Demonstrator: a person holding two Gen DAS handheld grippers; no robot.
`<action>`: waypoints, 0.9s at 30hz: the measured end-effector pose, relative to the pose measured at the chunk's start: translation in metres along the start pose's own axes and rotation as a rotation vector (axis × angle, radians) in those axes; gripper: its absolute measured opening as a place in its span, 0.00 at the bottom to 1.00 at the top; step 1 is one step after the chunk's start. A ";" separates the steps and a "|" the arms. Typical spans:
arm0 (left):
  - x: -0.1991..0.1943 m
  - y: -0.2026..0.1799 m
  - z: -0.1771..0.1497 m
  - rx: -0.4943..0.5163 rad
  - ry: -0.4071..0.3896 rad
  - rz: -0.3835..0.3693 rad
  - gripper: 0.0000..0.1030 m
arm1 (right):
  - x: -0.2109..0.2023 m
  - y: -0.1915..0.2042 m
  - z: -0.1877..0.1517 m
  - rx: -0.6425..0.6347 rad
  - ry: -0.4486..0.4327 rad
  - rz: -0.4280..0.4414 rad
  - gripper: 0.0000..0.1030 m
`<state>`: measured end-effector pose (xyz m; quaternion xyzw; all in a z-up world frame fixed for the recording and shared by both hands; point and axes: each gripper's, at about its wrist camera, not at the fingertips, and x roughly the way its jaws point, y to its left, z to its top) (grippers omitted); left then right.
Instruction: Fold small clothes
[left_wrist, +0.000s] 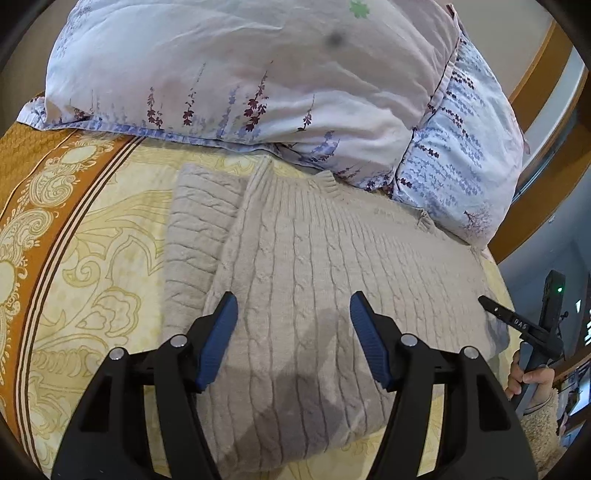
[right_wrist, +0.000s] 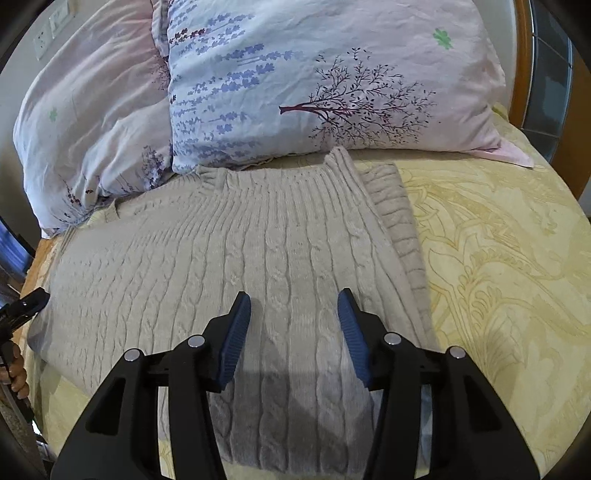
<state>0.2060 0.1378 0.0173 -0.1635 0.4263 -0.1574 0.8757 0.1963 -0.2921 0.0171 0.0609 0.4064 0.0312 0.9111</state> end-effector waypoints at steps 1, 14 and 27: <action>-0.007 0.006 0.001 -0.037 -0.008 -0.032 0.61 | -0.002 0.000 -0.001 0.009 0.004 -0.012 0.52; -0.012 0.073 0.023 -0.362 -0.002 -0.077 0.64 | -0.015 0.044 -0.005 -0.093 -0.050 -0.025 0.69; 0.008 0.063 0.030 -0.352 0.006 -0.053 0.64 | -0.007 0.051 -0.010 -0.111 -0.037 -0.010 0.71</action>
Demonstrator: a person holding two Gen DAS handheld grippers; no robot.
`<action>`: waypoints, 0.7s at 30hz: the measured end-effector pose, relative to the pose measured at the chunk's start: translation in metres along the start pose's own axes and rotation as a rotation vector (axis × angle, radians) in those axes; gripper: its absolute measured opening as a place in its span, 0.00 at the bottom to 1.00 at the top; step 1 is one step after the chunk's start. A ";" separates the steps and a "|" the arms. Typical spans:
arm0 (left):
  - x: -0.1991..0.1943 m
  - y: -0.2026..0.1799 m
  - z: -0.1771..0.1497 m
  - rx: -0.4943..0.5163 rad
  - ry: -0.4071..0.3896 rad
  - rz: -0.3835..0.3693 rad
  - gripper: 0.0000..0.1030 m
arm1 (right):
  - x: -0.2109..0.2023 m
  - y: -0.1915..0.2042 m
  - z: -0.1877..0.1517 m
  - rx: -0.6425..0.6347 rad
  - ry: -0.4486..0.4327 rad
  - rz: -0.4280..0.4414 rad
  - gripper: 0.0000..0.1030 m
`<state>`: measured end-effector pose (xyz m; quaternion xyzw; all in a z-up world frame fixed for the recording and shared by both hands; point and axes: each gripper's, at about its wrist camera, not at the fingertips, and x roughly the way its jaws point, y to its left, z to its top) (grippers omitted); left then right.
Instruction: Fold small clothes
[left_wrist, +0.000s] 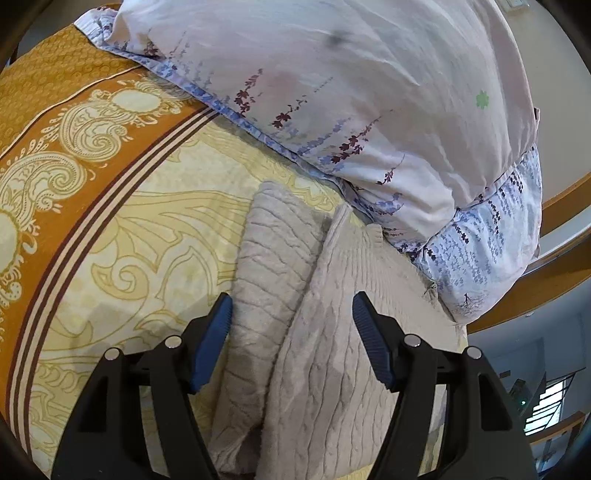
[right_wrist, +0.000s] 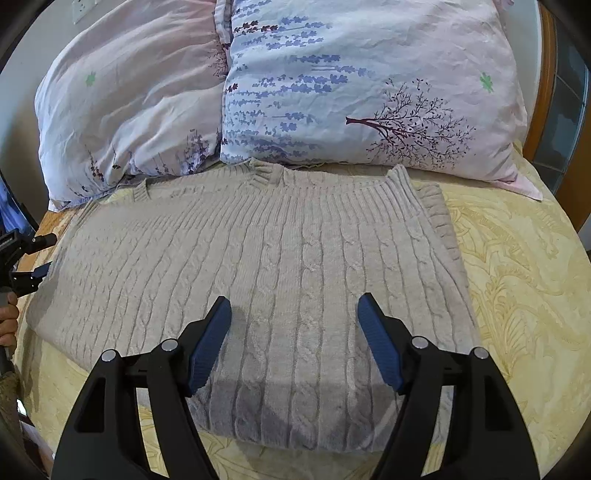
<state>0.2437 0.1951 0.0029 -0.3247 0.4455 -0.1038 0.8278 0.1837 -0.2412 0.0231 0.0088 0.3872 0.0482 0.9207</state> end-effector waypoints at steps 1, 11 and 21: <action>0.001 -0.002 0.000 0.008 -0.001 0.007 0.64 | 0.000 0.000 0.000 -0.001 0.000 0.000 0.71; 0.014 -0.014 -0.003 0.006 0.002 -0.004 0.52 | 0.002 0.001 -0.003 -0.005 -0.008 0.003 0.73; 0.015 -0.024 -0.006 0.014 -0.004 0.045 0.20 | 0.002 0.000 -0.004 0.000 -0.014 0.017 0.74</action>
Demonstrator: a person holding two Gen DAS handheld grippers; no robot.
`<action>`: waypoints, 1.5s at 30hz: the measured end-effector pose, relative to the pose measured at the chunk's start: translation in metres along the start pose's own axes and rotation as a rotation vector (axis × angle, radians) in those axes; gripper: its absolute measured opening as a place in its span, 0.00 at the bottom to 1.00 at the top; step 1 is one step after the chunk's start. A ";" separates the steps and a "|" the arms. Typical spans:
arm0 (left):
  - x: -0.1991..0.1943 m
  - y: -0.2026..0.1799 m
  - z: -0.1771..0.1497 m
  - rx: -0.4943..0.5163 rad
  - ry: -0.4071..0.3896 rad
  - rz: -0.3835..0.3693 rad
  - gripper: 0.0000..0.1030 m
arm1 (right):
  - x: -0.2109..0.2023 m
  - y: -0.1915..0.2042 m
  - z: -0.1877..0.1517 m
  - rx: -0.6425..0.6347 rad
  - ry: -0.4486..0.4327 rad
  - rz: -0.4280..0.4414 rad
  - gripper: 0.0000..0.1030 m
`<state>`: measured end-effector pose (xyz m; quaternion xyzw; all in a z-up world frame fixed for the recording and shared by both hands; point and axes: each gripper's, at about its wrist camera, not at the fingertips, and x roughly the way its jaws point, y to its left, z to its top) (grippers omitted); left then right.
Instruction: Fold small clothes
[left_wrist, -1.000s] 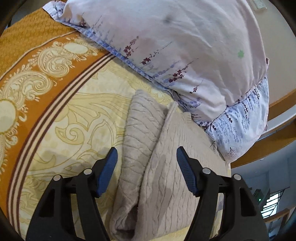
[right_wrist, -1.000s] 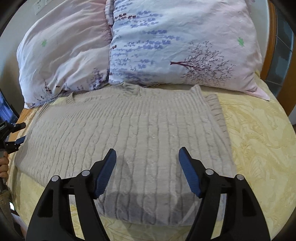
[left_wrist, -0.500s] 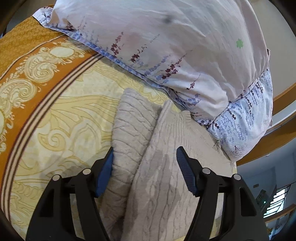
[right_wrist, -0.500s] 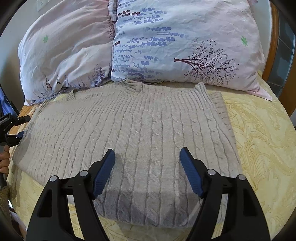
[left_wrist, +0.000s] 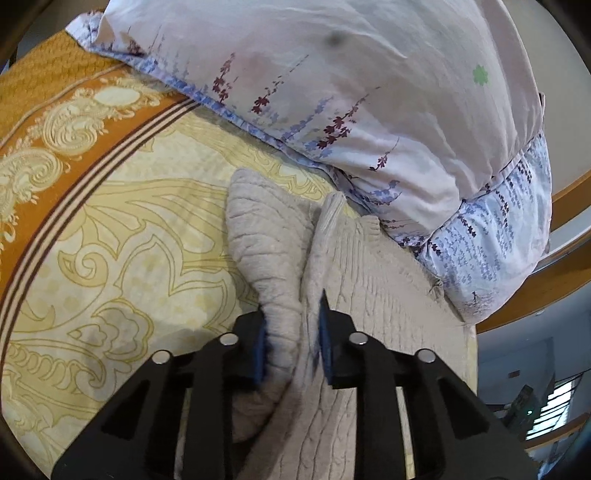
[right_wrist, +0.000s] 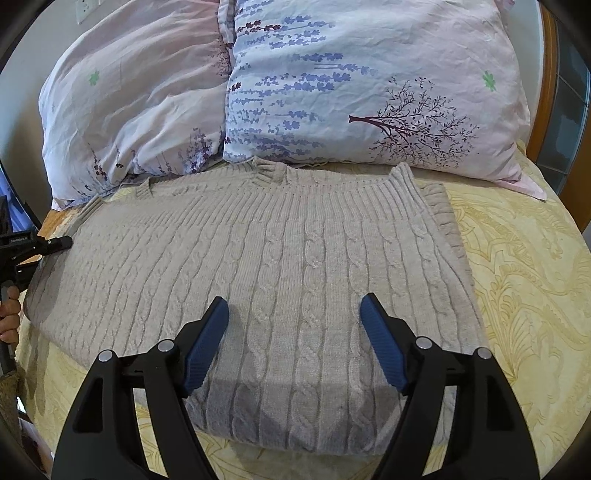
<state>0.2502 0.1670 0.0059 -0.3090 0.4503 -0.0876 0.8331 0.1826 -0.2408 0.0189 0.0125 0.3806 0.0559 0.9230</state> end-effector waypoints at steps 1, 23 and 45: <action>-0.002 -0.002 0.000 0.004 -0.005 -0.004 0.18 | 0.000 -0.001 0.000 0.001 0.000 0.004 0.74; -0.012 -0.122 -0.005 0.062 -0.054 -0.326 0.13 | -0.015 -0.019 0.000 0.032 -0.036 0.030 0.74; 0.085 -0.243 -0.075 0.160 0.254 -0.556 0.56 | -0.041 -0.114 0.005 0.299 -0.090 0.168 0.73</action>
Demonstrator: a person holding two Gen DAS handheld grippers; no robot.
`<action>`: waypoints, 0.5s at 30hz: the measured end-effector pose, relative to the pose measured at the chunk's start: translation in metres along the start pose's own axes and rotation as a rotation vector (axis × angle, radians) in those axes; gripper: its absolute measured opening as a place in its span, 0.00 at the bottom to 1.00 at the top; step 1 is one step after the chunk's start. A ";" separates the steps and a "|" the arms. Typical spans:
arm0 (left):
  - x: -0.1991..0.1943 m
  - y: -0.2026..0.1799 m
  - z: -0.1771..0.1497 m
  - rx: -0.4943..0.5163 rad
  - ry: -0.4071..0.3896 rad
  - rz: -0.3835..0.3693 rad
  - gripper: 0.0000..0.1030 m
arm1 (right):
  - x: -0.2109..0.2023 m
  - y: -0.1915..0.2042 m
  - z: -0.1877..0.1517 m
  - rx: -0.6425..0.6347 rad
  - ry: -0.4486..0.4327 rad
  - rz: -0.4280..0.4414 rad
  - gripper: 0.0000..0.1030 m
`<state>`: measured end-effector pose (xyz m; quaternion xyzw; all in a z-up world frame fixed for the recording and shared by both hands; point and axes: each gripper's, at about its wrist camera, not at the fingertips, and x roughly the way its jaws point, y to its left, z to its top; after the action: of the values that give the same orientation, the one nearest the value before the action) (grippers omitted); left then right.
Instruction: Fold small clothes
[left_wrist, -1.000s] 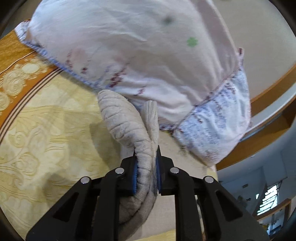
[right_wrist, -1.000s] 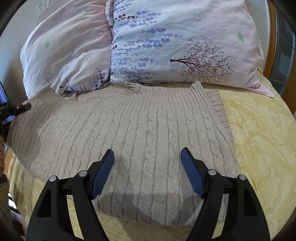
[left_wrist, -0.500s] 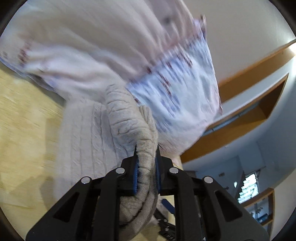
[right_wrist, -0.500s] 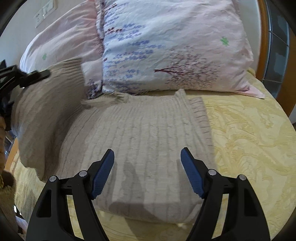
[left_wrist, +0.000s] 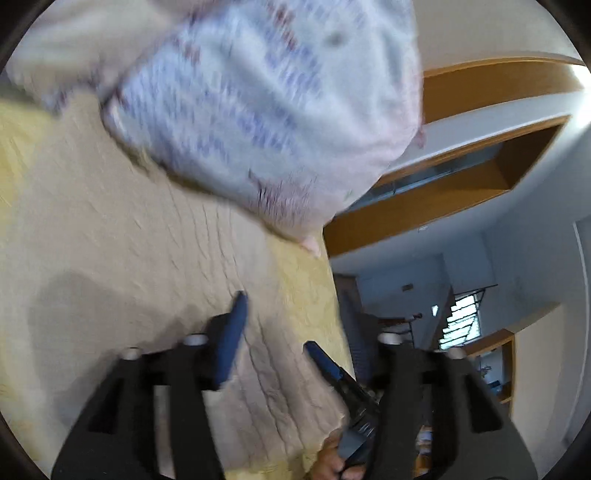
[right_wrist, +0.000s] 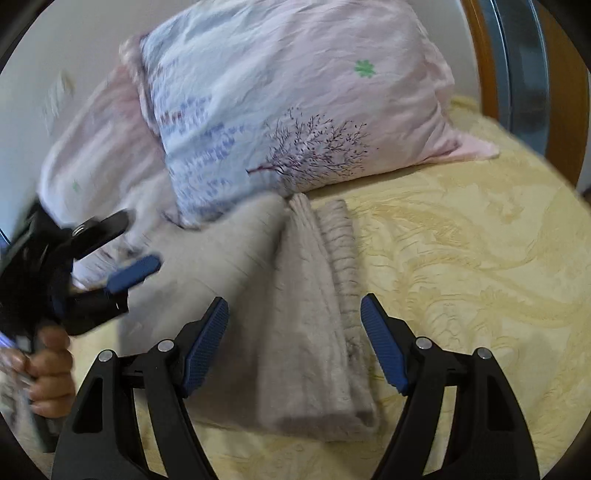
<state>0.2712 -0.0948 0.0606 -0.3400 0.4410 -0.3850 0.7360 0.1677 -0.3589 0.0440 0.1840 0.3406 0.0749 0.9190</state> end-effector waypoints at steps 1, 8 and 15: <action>-0.011 -0.002 0.002 0.021 -0.023 0.008 0.61 | 0.000 -0.003 0.003 0.036 0.015 0.059 0.73; -0.069 0.030 0.006 0.061 -0.121 0.308 0.66 | 0.028 -0.009 0.018 0.204 0.210 0.268 0.73; -0.065 0.075 0.000 -0.036 -0.045 0.336 0.66 | 0.063 -0.005 0.012 0.231 0.337 0.280 0.65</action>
<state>0.2706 -0.0031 0.0226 -0.2831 0.4821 -0.2408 0.7934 0.2231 -0.3503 0.0124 0.3183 0.4666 0.1914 0.8027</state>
